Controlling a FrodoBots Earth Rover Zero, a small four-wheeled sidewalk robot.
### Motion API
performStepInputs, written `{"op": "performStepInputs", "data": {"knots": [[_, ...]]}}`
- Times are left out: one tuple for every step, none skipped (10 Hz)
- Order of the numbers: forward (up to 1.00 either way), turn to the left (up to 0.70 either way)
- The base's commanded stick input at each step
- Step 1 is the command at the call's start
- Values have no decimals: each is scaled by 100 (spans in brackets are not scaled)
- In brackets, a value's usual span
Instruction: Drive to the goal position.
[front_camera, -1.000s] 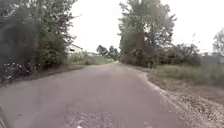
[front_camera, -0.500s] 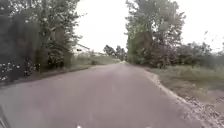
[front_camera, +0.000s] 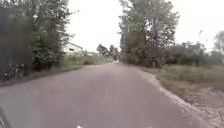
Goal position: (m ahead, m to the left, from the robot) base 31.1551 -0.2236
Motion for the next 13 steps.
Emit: {"op": "performStepInputs", "data": {"knots": [[100, -17], [100, -17], [100, -5], [100, -4], [100, -3], [100, -2], [100, -2], [100, -2], [100, -2], [100, -2], [100, -2], [100, -2], [100, -2]]}}
